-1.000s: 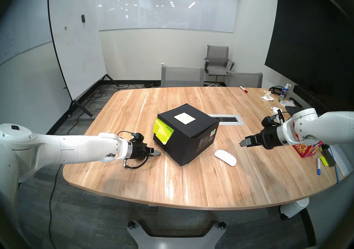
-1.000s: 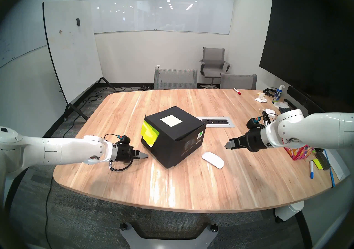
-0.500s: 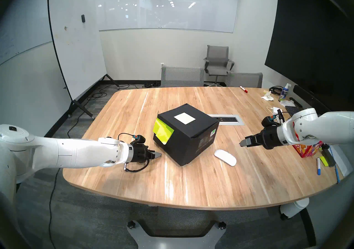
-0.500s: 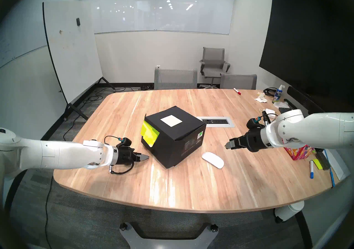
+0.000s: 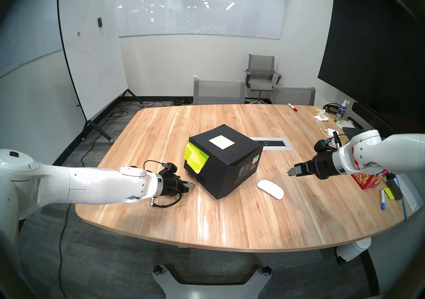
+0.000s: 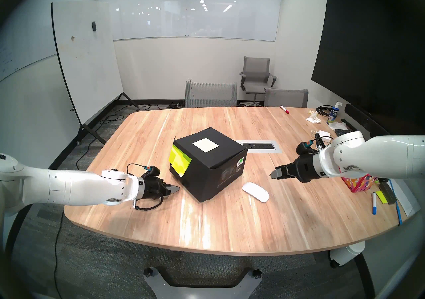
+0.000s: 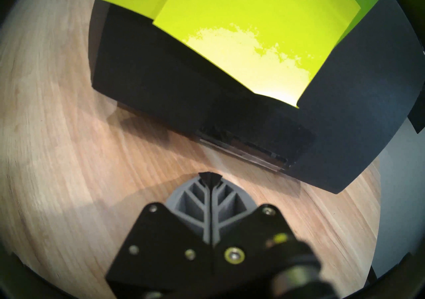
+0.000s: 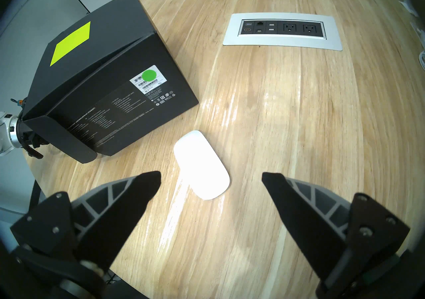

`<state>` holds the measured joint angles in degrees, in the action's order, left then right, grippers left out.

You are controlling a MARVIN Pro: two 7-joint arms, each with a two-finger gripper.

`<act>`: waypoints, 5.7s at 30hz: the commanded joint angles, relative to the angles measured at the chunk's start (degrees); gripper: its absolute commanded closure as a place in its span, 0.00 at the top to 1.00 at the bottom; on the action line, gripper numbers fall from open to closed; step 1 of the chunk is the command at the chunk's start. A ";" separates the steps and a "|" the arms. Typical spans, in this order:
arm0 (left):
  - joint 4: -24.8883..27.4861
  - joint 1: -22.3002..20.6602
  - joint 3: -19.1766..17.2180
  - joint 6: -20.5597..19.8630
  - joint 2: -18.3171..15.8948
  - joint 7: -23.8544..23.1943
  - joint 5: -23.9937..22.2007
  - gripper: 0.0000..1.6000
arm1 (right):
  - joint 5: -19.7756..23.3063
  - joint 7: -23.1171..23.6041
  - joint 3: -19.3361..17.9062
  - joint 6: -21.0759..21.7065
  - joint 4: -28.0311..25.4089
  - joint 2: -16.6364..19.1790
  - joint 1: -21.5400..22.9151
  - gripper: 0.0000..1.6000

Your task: Open the box and place the mouse inside

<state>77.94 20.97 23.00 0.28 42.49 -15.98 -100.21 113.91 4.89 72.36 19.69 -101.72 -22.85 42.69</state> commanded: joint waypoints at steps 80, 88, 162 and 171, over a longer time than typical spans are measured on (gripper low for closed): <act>-4.41 2.36 -2.82 -1.19 -2.38 -17.51 -4.72 0.00 | -0.10 -0.09 -0.43 -0.06 -0.10 -0.10 0.75 1.00; -3.63 5.25 -3.62 6.39 -2.23 -15.59 -2.84 0.00 | -0.12 -0.12 -0.42 -0.04 -0.13 -0.07 0.79 1.00; -6.97 10.30 -7.80 14.04 3.44 -9.41 -8.62 0.00 | -0.12 -0.13 -0.42 -0.04 -0.14 -0.06 0.80 1.00; -4.67 9.56 -7.94 13.60 1.72 -9.90 -9.31 0.00 | -0.11 -0.12 -0.43 -0.04 -0.13 -0.07 0.78 1.00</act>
<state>71.49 32.05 16.06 14.21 45.53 -25.15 -109.11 113.91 4.89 72.36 19.69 -101.72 -22.85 42.69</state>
